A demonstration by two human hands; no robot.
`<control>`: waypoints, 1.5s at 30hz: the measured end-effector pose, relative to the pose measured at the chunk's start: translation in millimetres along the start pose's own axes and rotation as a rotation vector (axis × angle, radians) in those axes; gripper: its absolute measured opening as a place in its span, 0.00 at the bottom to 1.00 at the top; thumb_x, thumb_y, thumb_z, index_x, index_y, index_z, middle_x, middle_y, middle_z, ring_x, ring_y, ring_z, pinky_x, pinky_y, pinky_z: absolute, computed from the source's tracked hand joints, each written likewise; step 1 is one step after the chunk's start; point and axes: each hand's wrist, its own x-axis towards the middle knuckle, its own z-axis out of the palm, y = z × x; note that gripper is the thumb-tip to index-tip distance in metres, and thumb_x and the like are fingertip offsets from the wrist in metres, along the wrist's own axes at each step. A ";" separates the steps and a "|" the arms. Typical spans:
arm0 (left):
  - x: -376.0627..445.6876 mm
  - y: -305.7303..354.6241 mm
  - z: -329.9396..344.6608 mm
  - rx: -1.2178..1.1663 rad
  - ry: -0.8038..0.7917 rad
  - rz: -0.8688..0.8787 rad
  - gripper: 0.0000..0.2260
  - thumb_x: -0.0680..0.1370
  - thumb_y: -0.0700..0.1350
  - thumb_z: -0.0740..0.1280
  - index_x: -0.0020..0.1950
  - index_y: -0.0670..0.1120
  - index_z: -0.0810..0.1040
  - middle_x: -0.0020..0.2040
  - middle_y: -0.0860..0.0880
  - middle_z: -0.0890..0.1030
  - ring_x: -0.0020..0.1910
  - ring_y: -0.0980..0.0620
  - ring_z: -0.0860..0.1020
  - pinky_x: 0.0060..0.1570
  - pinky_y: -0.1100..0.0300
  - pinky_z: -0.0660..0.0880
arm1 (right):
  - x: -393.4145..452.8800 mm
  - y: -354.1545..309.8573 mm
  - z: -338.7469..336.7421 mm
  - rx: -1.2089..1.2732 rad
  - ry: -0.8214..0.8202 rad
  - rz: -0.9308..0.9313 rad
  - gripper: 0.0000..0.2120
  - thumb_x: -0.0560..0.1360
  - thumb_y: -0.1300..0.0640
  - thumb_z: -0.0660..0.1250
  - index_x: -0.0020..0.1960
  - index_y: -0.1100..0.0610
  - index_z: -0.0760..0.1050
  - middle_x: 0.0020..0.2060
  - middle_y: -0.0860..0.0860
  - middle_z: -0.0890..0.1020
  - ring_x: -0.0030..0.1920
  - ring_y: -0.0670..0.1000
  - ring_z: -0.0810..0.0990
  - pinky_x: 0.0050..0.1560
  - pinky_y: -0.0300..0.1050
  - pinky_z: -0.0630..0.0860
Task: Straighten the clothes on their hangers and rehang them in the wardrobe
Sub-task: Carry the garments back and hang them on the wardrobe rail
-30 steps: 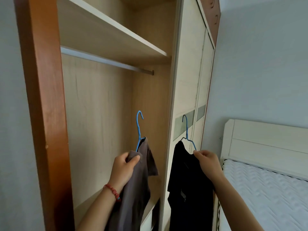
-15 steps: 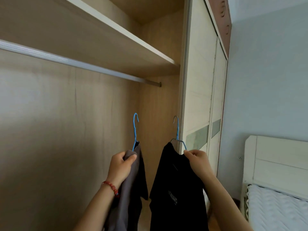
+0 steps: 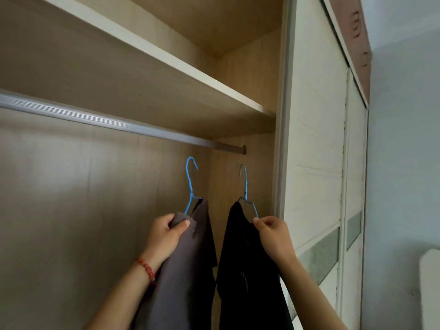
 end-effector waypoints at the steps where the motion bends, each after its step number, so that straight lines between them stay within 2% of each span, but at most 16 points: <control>1: 11.8 -1.2 4.3 0.007 0.004 0.014 0.13 0.73 0.32 0.66 0.32 0.46 0.75 0.31 0.50 0.75 0.25 0.67 0.73 0.28 0.75 0.66 | 12.9 1.9 5.3 0.013 -0.002 -0.008 0.16 0.76 0.57 0.62 0.38 0.69 0.75 0.29 0.55 0.72 0.30 0.50 0.70 0.30 0.41 0.66; 5: 58.6 -4.8 19.7 -0.026 0.003 0.038 0.13 0.74 0.32 0.65 0.32 0.46 0.75 0.28 0.51 0.76 0.22 0.69 0.71 0.26 0.74 0.66 | 56.0 5.6 24.2 0.073 0.033 -0.034 0.16 0.76 0.58 0.62 0.40 0.71 0.75 0.29 0.56 0.74 0.32 0.52 0.72 0.36 0.43 0.68; 8: 89.5 -8.1 28.2 -0.036 0.025 0.033 0.14 0.74 0.33 0.65 0.31 0.48 0.75 0.20 0.56 0.76 0.23 0.66 0.73 0.24 0.76 0.66 | 81.3 2.9 33.2 0.088 0.024 -0.041 0.14 0.77 0.58 0.62 0.36 0.64 0.75 0.27 0.53 0.74 0.29 0.51 0.72 0.35 0.43 0.68; 13: 135.1 -13.6 42.0 -0.012 0.020 0.040 0.12 0.75 0.37 0.65 0.33 0.49 0.75 0.31 0.51 0.75 0.31 0.57 0.71 0.28 0.72 0.67 | 125.3 -11.1 44.7 0.106 -0.017 -0.020 0.15 0.78 0.57 0.61 0.32 0.59 0.70 0.24 0.52 0.69 0.25 0.49 0.68 0.30 0.40 0.67; 15: 150.4 -12.4 47.0 -0.008 0.028 0.047 0.10 0.75 0.37 0.65 0.34 0.46 0.76 0.31 0.50 0.75 0.31 0.57 0.70 0.26 0.74 0.66 | 140.9 -19.6 49.6 0.131 -0.027 0.000 0.15 0.78 0.57 0.61 0.33 0.59 0.69 0.25 0.52 0.69 0.26 0.50 0.68 0.30 0.40 0.67; 19: 179.1 -7.8 50.1 -0.003 0.075 0.061 0.03 0.75 0.36 0.65 0.43 0.39 0.79 0.28 0.52 0.74 0.24 0.62 0.73 0.23 0.76 0.65 | 171.5 -31.6 64.9 0.124 -0.032 -0.001 0.20 0.78 0.57 0.61 0.28 0.55 0.65 0.24 0.51 0.66 0.25 0.49 0.66 0.30 0.41 0.66; 23: 201.3 -7.4 47.6 0.023 0.144 0.056 0.05 0.74 0.36 0.66 0.39 0.41 0.79 0.18 0.57 0.74 0.25 0.62 0.73 0.22 0.76 0.64 | 195.9 -40.8 77.6 0.161 -0.100 0.053 0.19 0.78 0.56 0.61 0.29 0.54 0.66 0.25 0.50 0.68 0.26 0.48 0.68 0.35 0.42 0.69; 26: 209.8 -4.8 46.8 0.059 0.170 0.037 0.04 0.74 0.36 0.66 0.39 0.40 0.78 0.18 0.56 0.74 0.23 0.62 0.73 0.23 0.75 0.65 | 207.9 -44.0 85.7 0.193 -0.131 0.059 0.18 0.78 0.56 0.61 0.30 0.55 0.67 0.26 0.51 0.69 0.28 0.48 0.70 0.35 0.42 0.69; 28: 214.3 -5.6 45.7 0.085 0.187 0.012 0.09 0.74 0.37 0.67 0.33 0.41 0.76 0.26 0.51 0.73 0.29 0.56 0.71 0.26 0.70 0.66 | 211.9 -47.1 89.5 0.204 -0.141 0.042 0.14 0.78 0.56 0.60 0.34 0.55 0.71 0.30 0.55 0.73 0.31 0.51 0.74 0.37 0.44 0.71; 30: 215.7 -8.5 42.9 0.091 0.219 -0.023 0.13 0.74 0.38 0.67 0.29 0.44 0.74 0.28 0.49 0.72 0.30 0.54 0.70 0.29 0.65 0.67 | 214.0 -49.0 92.4 0.197 -0.152 0.036 0.10 0.79 0.56 0.59 0.51 0.61 0.76 0.45 0.64 0.79 0.48 0.60 0.80 0.51 0.51 0.76; 31: 215.2 -10.8 41.1 0.088 0.230 -0.043 0.13 0.74 0.38 0.67 0.29 0.44 0.73 0.29 0.48 0.72 0.30 0.54 0.70 0.30 0.63 0.66 | 215.6 -49.4 93.5 0.191 -0.150 0.041 0.14 0.79 0.57 0.59 0.59 0.65 0.73 0.54 0.66 0.77 0.56 0.62 0.77 0.58 0.53 0.74; 33: 212.8 -16.7 38.4 0.087 0.235 -0.074 0.13 0.73 0.37 0.67 0.29 0.43 0.73 0.29 0.47 0.72 0.30 0.52 0.70 0.30 0.62 0.66 | 220.1 -49.6 96.8 0.182 -0.144 0.031 0.17 0.79 0.57 0.59 0.61 0.69 0.70 0.61 0.66 0.74 0.61 0.63 0.75 0.61 0.53 0.71; 36: 206.1 -27.5 36.3 0.098 0.227 -0.101 0.12 0.74 0.37 0.67 0.29 0.43 0.73 0.30 0.46 0.73 0.30 0.53 0.71 0.29 0.64 0.68 | 220.7 -48.6 105.1 0.156 -0.115 0.035 0.10 0.78 0.57 0.60 0.44 0.63 0.73 0.59 0.65 0.77 0.59 0.61 0.76 0.60 0.51 0.72; 38: 202.7 -32.2 34.6 0.096 0.233 -0.108 0.12 0.74 0.37 0.67 0.29 0.43 0.73 0.33 0.44 0.75 0.31 0.52 0.72 0.31 0.63 0.68 | 220.8 -42.2 111.7 0.157 -0.120 0.055 0.11 0.78 0.57 0.60 0.39 0.61 0.71 0.58 0.64 0.77 0.57 0.60 0.76 0.59 0.50 0.72; 43: 196.7 -30.0 30.5 0.102 0.239 -0.102 0.10 0.73 0.38 0.67 0.32 0.42 0.75 0.39 0.40 0.78 0.34 0.48 0.75 0.41 0.59 0.71 | 215.7 -26.7 117.5 0.126 -0.161 0.089 0.16 0.79 0.57 0.59 0.59 0.69 0.71 0.59 0.62 0.77 0.60 0.60 0.76 0.60 0.48 0.71; 45: 195.1 -28.8 28.6 0.100 0.233 -0.112 0.11 0.73 0.37 0.67 0.31 0.44 0.75 0.40 0.39 0.78 0.36 0.48 0.76 0.44 0.58 0.72 | 215.7 -26.8 116.9 0.103 -0.170 0.069 0.14 0.79 0.57 0.59 0.58 0.66 0.73 0.53 0.61 0.78 0.58 0.59 0.77 0.58 0.47 0.72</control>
